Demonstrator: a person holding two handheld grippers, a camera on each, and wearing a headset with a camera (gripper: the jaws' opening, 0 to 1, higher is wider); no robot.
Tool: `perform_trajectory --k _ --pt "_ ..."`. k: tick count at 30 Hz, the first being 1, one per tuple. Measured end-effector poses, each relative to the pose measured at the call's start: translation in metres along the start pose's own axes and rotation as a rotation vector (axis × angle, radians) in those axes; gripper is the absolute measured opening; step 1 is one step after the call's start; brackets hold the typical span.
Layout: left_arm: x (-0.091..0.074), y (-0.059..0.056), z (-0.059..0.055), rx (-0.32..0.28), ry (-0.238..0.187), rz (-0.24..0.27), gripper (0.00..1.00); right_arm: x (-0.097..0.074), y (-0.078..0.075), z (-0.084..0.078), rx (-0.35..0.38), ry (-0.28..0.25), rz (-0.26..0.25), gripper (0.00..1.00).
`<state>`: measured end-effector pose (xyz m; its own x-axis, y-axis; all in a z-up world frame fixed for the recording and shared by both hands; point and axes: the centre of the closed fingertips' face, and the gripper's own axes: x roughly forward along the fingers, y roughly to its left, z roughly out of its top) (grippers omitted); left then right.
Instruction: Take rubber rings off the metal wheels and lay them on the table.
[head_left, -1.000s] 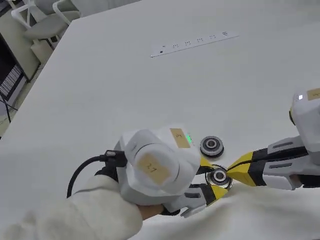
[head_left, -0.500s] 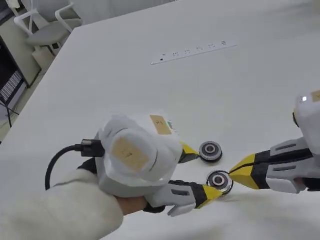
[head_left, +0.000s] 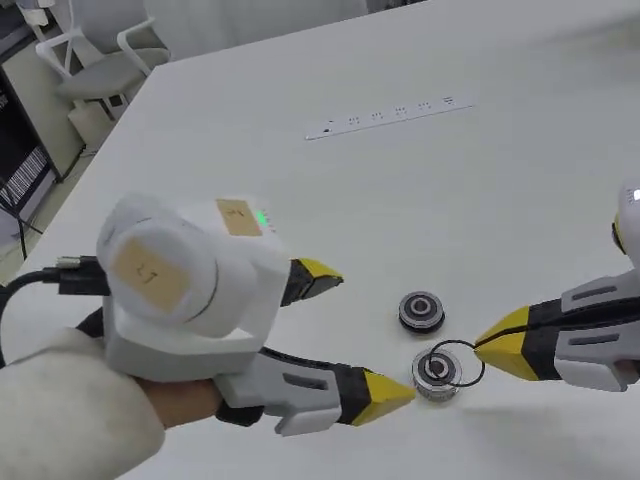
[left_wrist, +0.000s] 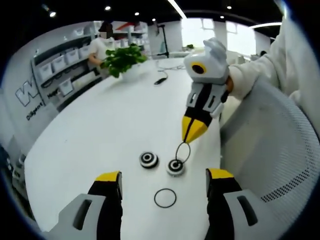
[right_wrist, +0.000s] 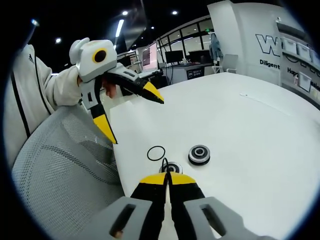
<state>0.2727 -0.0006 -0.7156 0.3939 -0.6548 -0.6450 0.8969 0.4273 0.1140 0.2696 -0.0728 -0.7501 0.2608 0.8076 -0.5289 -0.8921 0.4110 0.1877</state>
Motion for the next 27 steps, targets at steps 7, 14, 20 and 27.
perform_trajectory --k 7,14,20,27 --pt "-0.028 0.023 -0.004 -0.054 -0.017 0.088 0.73 -0.013 0.0 0.012 -0.009 -0.019 -0.019 0.0" --pt "-0.048 0.034 -0.017 -0.084 -0.011 0.151 0.81 -0.022 0.001 0.022 -0.021 -0.03 -0.03 0.0" --pt "-0.065 0.04 -0.039 -0.14 0.01 0.195 0.85 -0.028 0.005 0.029 -0.04 -0.029 -0.036 0.0" --pt "-0.087 0.048 -0.062 -0.207 0.017 0.259 0.92 -0.029 0.012 0.037 -0.07 -0.024 -0.036 0.0"
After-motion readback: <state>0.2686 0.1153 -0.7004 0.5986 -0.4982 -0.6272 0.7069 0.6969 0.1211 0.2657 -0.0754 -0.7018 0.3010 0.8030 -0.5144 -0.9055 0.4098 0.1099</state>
